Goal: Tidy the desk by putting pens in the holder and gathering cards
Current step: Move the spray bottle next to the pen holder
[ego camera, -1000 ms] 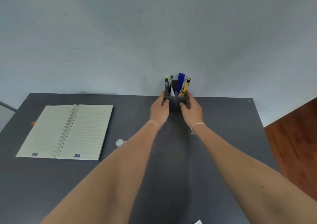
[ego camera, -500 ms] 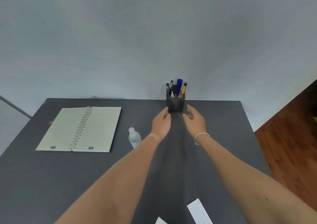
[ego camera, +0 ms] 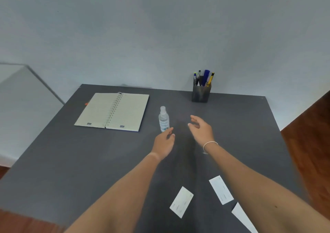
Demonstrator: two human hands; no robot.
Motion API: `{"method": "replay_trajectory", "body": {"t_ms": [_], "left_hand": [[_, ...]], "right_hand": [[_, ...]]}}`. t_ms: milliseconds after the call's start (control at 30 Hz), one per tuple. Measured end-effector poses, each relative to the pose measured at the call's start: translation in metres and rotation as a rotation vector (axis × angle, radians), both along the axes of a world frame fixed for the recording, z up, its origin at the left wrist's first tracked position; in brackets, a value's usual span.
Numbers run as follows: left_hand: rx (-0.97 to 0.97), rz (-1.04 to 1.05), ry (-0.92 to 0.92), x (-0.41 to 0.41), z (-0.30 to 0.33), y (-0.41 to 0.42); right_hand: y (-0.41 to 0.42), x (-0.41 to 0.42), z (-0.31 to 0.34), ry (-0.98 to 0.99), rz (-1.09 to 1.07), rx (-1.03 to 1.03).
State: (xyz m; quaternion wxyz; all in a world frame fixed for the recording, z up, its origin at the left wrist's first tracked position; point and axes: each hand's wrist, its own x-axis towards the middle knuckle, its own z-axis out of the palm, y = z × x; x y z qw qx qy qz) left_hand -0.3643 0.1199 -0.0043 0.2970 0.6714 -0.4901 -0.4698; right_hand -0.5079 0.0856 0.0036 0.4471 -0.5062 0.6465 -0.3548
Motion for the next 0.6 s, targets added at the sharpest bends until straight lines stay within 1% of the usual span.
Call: {"method": "replay_trajectory", "body": {"t_ms": [300,433,600], "left_hand": [[0.028,0.117,-0.056,0.067,-0.006,0.023],[0.033,0.142,-0.059,0.083,-0.006,0.019],[0.039,0.125,-0.063,0.087,-0.008,0.005]], "right_hand": [[-0.004,0.064,0.000,0.010,0.153,0.000],[-0.010,0.077,0.000,-0.018,0.148,-0.033],[-0.021,0.078,-0.003,-0.001,0.107,-0.033]]}}
